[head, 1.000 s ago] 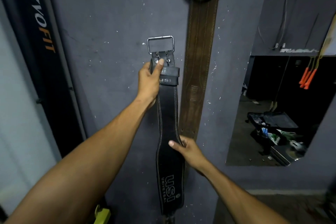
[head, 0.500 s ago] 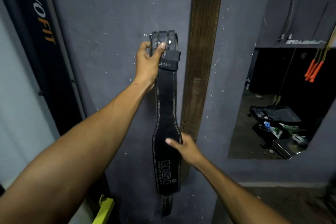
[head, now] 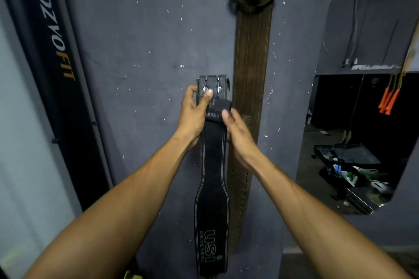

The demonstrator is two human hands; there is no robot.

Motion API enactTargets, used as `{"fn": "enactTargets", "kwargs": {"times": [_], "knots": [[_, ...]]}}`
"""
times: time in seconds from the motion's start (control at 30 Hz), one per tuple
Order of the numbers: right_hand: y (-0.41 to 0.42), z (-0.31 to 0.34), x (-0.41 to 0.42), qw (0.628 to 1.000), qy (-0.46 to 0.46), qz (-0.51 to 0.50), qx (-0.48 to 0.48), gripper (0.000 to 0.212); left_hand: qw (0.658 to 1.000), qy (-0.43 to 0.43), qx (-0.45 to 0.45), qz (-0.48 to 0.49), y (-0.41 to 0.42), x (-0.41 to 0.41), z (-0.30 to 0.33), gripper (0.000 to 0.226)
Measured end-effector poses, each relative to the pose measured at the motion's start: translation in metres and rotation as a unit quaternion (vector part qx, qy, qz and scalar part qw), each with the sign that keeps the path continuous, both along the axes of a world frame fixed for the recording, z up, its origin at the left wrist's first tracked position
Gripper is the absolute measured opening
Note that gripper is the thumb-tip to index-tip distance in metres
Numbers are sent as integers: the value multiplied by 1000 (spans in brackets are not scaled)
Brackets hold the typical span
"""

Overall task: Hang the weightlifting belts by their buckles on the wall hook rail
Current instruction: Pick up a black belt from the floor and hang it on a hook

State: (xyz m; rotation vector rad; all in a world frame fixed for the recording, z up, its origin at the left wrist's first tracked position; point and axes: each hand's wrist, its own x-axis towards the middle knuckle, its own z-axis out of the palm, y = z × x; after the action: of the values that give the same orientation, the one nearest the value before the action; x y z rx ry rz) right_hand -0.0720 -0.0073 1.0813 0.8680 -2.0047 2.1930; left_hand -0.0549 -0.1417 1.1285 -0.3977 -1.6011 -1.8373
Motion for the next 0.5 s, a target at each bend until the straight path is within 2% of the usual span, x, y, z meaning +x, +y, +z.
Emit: {"fn": "enactTargets", "kwargs": {"times": [0.1, 0.23, 0.3, 0.43, 0.5], "knots": [[-5, 50, -7, 996, 6, -23, -81, 55, 999, -9, -6, -33, 5, 6, -6, 16], [-17, 85, -10, 990, -2, -75, -120, 41, 999, -21, -27, -31, 5, 13, -8, 16], [-24, 92, -7, 987, 0, -108, -116, 38, 999, -27, -32, -27, 4, 16, -7, 13], [-30, 99, -6, 960, 109, -252, -51, 44, 998, -29, -55, -32, 4, 20, 2, 11], [-31, 106, -8, 948, 128, -285, -53, 47, 996, -35, -62, -61, 3, 20, 10, 14]]}}
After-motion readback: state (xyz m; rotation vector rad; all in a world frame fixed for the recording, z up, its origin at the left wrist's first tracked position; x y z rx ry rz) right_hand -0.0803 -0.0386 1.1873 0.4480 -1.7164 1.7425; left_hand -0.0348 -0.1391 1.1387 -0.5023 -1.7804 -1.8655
